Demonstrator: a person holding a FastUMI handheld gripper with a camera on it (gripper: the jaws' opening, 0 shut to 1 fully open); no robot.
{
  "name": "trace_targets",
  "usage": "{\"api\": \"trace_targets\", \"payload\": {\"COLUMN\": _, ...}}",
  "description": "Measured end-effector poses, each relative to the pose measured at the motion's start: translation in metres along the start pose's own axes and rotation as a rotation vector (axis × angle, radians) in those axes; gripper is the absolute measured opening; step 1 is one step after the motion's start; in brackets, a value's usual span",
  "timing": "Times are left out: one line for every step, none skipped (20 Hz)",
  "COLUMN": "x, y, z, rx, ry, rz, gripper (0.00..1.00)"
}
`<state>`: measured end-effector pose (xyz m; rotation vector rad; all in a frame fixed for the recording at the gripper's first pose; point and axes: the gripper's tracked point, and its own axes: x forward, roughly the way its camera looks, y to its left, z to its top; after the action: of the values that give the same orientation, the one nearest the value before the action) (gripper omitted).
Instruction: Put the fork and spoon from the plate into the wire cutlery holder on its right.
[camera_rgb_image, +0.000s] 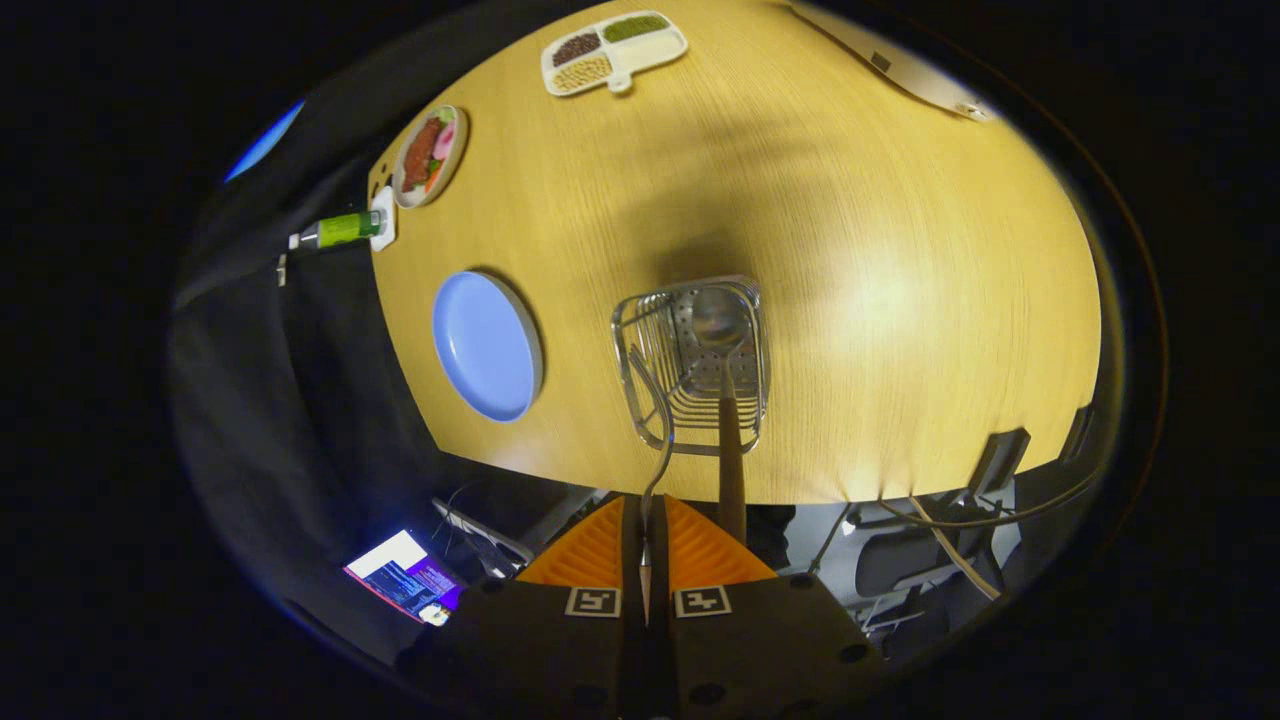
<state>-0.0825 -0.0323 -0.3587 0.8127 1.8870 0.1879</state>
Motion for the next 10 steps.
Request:
{"api": "trace_targets", "payload": {"x": 0.004, "y": -0.005, "z": 0.004, "rx": 0.009, "ry": 0.031, "rz": -0.025, "gripper": 0.05}}
{"api": "trace_targets", "payload": {"x": 0.005, "y": -0.007, "z": 0.005, "rx": 0.017, "ry": 0.059, "rz": -0.04, "gripper": 0.05}}
{"api": "trace_targets", "payload": {"x": 0.006, "y": -0.006, "z": 0.008, "rx": 0.024, "ry": 0.085, "rz": -0.045, "gripper": 0.05}}
{"api": "trace_targets", "payload": {"x": 0.009, "y": -0.005, "z": 0.009, "rx": 0.025, "ry": 0.108, "rz": -0.055, "gripper": 0.05}}
{"api": "trace_targets", "payload": {"x": 0.013, "y": -0.007, "z": 0.009, "rx": 0.026, "ry": 0.139, "rz": -0.069, "gripper": 0.05}}
{"api": "trace_targets", "payload": {"x": 0.015, "y": -0.01, "z": 0.009, "rx": 0.028, "ry": 0.171, "rz": -0.086, "gripper": 0.05}}
{"api": "trace_targets", "payload": {"x": 0.019, "y": -0.012, "z": 0.009, "rx": 0.029, "ry": 0.192, "rz": -0.103, "gripper": 0.05}}
{"api": "trace_targets", "payload": {"x": 0.023, "y": -0.012, "z": 0.01, "rx": 0.03, "ry": 0.21, "rz": -0.116, "gripper": 0.05}}
{"api": "trace_targets", "payload": {"x": 0.026, "y": -0.011, "z": 0.012, "rx": 0.033, "ry": 0.218, "rz": -0.122, "gripper": 0.05}}
{"api": "trace_targets", "payload": {"x": 0.027, "y": -0.009, "z": 0.014, "rx": 0.041, "ry": 0.219, "rz": -0.123, "gripper": 0.05}}
